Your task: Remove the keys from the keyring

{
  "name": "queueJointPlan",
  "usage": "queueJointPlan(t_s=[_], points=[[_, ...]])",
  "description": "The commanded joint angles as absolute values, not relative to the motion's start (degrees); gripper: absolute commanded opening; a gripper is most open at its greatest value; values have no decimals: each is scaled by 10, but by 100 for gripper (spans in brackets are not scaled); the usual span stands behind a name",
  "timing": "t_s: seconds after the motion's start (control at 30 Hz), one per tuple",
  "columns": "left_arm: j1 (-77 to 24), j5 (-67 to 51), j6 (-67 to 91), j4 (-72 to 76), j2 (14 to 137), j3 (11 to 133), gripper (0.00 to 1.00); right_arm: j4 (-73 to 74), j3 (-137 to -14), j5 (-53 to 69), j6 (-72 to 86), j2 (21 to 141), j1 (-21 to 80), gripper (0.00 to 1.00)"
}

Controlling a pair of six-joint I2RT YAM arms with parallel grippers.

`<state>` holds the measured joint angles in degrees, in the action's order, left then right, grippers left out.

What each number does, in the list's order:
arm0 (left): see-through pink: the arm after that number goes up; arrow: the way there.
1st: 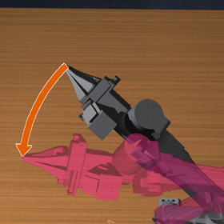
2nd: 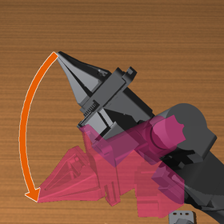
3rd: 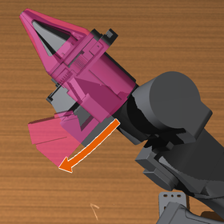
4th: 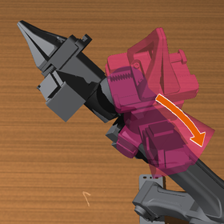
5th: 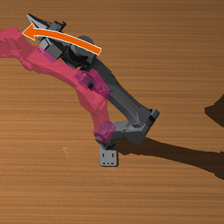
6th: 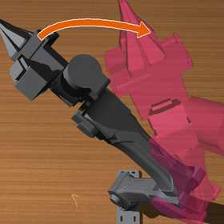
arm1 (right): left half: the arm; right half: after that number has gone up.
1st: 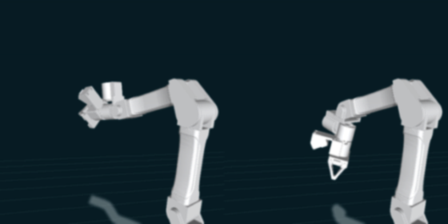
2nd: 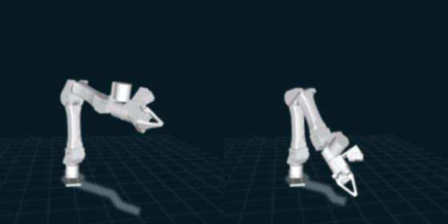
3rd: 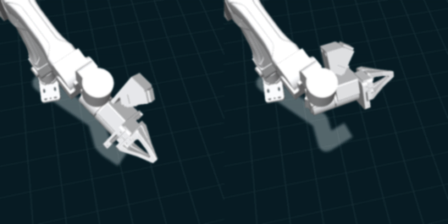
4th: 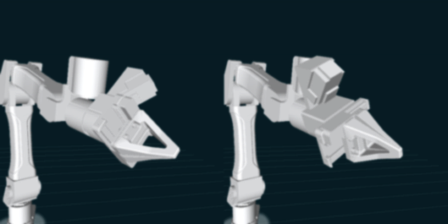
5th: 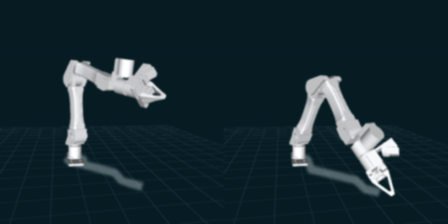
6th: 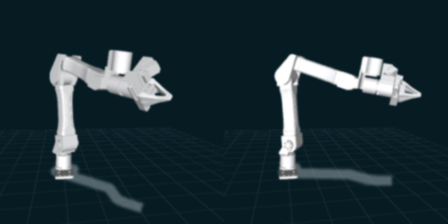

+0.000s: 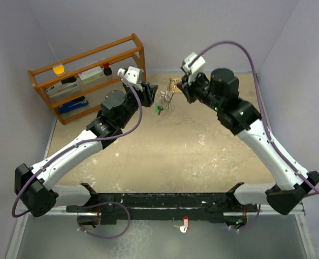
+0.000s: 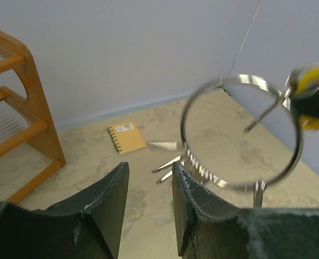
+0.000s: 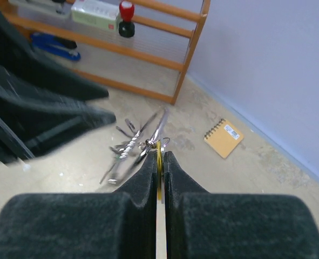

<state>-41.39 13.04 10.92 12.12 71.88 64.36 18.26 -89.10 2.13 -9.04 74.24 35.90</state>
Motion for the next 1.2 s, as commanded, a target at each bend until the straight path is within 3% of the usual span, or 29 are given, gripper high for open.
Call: queueJointPlan(t_s=[0.0,0.13,0.4,1.17], points=[[-416,116,84,170,734,640,33,352,-1046,18,-41,795,362,0],[-417,131,85,223,718,607,33,386,-1063,-56,-52,801,390,0],[-416,140,97,322,676,562,31,378,-1059,-72,-65,785,401,0],[-417,23,161,362,722,574,32,350,-1027,-109,-88,777,422,0]])
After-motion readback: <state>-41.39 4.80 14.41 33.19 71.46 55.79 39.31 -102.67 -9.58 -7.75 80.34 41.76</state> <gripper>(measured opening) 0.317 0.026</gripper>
